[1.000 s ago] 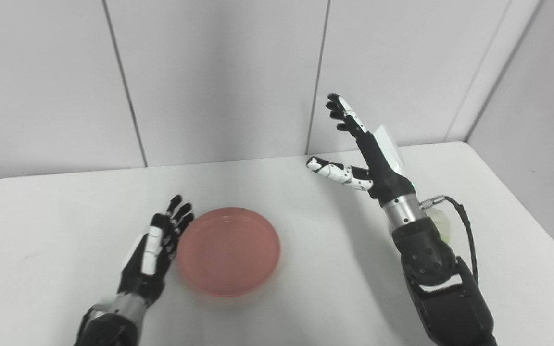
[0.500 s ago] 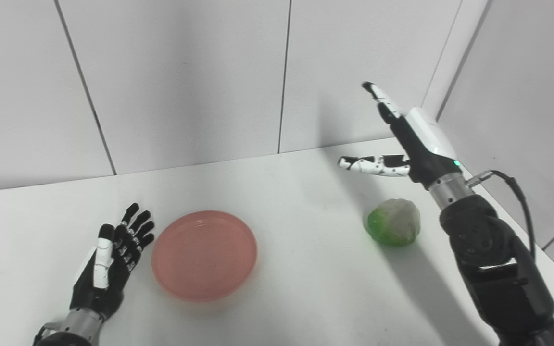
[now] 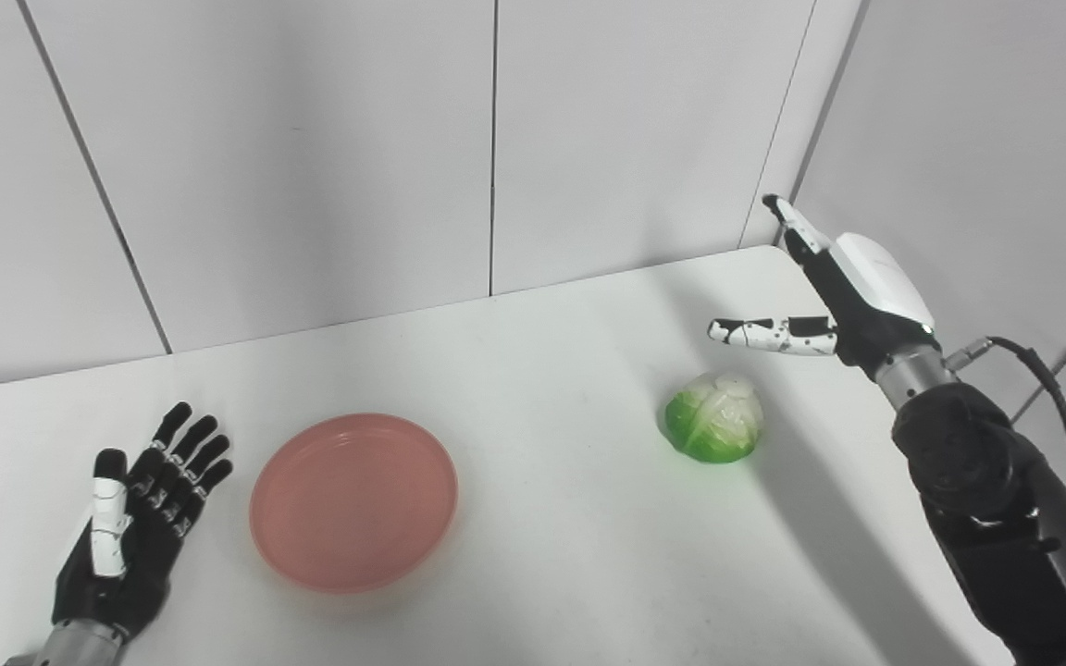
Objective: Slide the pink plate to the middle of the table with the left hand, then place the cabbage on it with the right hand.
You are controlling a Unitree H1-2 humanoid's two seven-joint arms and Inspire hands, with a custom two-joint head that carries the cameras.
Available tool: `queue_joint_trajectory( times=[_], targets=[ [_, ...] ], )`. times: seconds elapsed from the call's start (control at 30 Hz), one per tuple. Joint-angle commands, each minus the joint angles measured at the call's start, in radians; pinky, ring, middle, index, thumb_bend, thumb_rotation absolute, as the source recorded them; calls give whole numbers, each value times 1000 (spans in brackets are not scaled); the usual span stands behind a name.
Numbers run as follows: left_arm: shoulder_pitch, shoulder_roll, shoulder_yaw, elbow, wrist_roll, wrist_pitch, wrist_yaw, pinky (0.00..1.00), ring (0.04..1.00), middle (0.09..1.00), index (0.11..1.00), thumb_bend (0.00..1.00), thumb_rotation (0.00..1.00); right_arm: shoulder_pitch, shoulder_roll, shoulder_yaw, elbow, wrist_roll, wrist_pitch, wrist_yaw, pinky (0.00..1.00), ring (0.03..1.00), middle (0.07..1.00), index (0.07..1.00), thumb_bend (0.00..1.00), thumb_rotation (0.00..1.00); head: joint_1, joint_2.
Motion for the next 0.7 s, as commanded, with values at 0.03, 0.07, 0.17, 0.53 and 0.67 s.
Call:
queue_joint_trajectory(
  times=[0.03, 0.07, 0.17, 0.53, 0.67],
  targets=[
    [41, 20, -1, 42, 4, 82, 9, 949, 945, 953, 952, 903, 945, -5, -38, -30, 1, 22, 2, -7, 847, 940, 976, 1000, 1000, 616, -7, 8],
    [42, 20, -1, 41, 3, 82, 9, 949, 944, 952, 951, 900, 943, -2, -40, -33, 5, 33, 2, -2, 851, 943, 980, 1000, 1000, 604, -7, 8],
    [44, 22, -1, 35, 1, 83, 9, 949, 944, 953, 949, 894, 941, 11, -48, -44, 24, 84, -12, 14, 865, 958, 993, 1000, 1000, 559, -11, 13],
    [38, 36, -7, 67, 14, 64, 2, 942, 946, 954, 950, 885, 944, 22, -48, 6, 66, 122, 30, 61, 882, 969, 985, 991, 1000, 586, -12, 27],
    [35, 39, -11, 80, 19, 64, -3, 951, 950, 960, 955, 887, 943, 26, -54, 40, 75, 112, 37, 72, 887, 970, 989, 992, 1000, 602, -2, 28]
  ],
)
